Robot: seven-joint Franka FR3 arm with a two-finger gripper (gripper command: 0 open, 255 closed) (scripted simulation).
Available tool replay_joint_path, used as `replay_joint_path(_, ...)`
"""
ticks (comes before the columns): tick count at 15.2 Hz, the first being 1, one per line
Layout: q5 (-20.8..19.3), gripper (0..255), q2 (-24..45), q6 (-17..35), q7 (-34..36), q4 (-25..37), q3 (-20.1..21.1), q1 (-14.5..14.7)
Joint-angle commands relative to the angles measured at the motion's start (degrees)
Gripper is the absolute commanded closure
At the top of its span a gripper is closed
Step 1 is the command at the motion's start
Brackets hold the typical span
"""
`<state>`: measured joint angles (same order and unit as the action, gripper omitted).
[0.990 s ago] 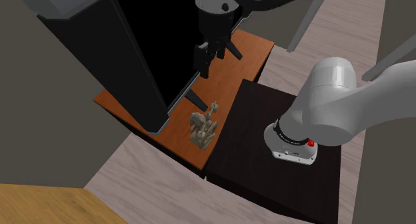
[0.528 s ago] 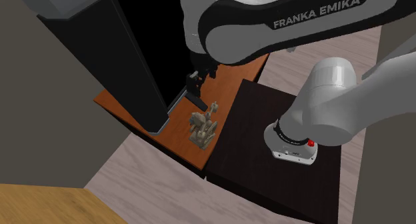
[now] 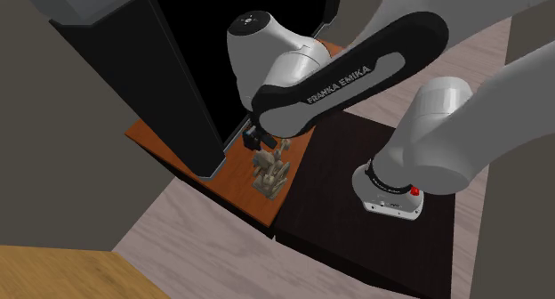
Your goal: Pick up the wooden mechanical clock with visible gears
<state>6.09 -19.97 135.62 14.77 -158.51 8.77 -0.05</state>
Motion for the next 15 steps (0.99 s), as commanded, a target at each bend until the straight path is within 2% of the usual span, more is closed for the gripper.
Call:
replay_joint_path(1, -1.17, 0, 5.07, 5.12, 1.57, -0.26, 0.90, -0.68)
replay_joint_path(4, -4.28, 0, 13.13, 11.92, 5.26, 0.35, 2.24, -1.81)
replay_joint_path(7, -9.88, 0, 21.62, 18.05, 10.70, 1.86, 2.62, -2.80)
replay_joint_path(15, -16.21, 0, 30.59, 25.45, 15.54, 3.06, 0.42, -2.01)
